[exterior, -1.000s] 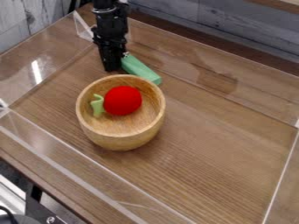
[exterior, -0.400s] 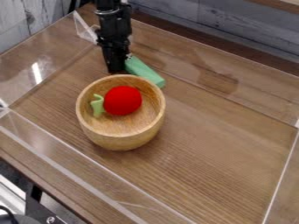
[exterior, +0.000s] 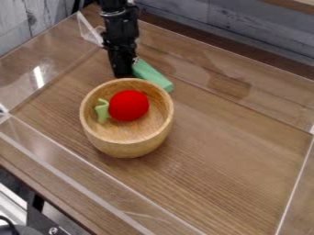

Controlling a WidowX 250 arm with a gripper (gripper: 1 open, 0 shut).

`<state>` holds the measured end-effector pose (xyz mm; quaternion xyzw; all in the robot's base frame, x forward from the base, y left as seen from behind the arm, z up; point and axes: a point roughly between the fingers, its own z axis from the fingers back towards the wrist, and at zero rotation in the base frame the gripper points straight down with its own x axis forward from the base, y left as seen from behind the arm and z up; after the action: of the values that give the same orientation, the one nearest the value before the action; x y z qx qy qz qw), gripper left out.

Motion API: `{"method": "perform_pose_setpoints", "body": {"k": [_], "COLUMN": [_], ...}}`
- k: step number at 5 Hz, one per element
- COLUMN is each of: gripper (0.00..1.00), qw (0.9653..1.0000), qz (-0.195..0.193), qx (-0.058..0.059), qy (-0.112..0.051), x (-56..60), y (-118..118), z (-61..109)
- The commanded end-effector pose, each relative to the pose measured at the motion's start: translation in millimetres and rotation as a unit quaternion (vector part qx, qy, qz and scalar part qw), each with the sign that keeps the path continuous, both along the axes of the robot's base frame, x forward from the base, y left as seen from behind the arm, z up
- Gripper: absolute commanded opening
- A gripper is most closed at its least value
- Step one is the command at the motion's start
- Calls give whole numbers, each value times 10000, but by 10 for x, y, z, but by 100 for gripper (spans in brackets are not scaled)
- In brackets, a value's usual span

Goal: Put the green block in the brown bowl

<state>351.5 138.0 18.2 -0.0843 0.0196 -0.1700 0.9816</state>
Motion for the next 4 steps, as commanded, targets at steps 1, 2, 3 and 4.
{"method": "perform_pose_setpoints", "body": {"k": [1, 2, 3, 4], "gripper": [0, 0, 0, 0], "qw": [9997, 9998, 9999, 9999], "qz": [-7, 3, 13, 21], "qx": [98, 76, 53, 30], "qy": [-218, -191, -163, -132], "x": [14, -12, -38, -66], "y": [28, 38, 47, 57], "z": [225, 227, 238, 239]}}
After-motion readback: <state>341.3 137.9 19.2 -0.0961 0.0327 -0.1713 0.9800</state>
